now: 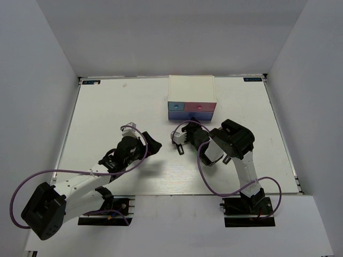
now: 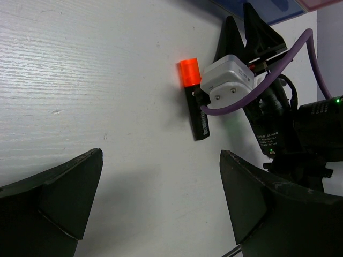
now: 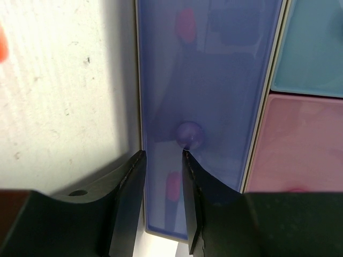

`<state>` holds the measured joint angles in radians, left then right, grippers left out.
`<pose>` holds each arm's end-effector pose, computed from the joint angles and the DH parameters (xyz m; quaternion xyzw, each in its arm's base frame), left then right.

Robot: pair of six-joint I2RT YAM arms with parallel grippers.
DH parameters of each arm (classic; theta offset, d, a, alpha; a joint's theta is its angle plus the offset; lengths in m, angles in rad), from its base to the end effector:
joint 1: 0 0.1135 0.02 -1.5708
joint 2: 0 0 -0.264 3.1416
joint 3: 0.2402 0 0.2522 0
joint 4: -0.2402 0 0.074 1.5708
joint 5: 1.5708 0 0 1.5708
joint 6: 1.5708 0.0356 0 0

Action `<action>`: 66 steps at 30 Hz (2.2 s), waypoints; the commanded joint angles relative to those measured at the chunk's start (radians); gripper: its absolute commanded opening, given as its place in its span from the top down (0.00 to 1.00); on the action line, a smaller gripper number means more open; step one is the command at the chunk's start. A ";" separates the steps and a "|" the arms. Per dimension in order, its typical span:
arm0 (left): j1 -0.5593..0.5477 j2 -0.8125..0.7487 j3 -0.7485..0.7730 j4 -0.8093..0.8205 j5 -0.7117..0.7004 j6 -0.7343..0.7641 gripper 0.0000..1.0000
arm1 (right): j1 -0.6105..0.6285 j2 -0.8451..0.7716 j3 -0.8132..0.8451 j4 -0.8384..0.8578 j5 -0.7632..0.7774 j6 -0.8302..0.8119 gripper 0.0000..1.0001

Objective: Sort the stationery into containers
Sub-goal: Open the drawer

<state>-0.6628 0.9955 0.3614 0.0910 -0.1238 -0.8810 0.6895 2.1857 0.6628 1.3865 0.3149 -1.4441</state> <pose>0.1626 -0.1214 0.1817 -0.1249 0.8607 -0.3036 0.3891 0.2777 0.2147 0.0727 -0.6020 0.4497 -0.3490 0.5599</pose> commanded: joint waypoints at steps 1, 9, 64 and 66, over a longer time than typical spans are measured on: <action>0.005 -0.014 -0.006 0.019 -0.014 0.004 0.00 | 0.011 -0.029 -0.019 0.502 -0.023 0.042 0.60; 0.005 -0.005 -0.006 0.029 -0.014 0.004 0.00 | 0.018 -0.056 -0.012 0.502 0.000 0.044 0.57; 0.005 -0.026 -0.015 0.019 -0.023 0.004 0.00 | 0.021 0.009 0.116 0.502 0.036 0.040 0.80; 0.005 -0.026 -0.015 0.019 -0.023 0.004 0.00 | 0.016 0.005 0.106 0.503 0.042 0.042 0.83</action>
<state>-0.6628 0.9928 0.3515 0.1081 -0.1280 -0.8810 0.7158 2.1761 0.7605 1.3144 0.3370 -1.4204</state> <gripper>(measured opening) 0.996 0.245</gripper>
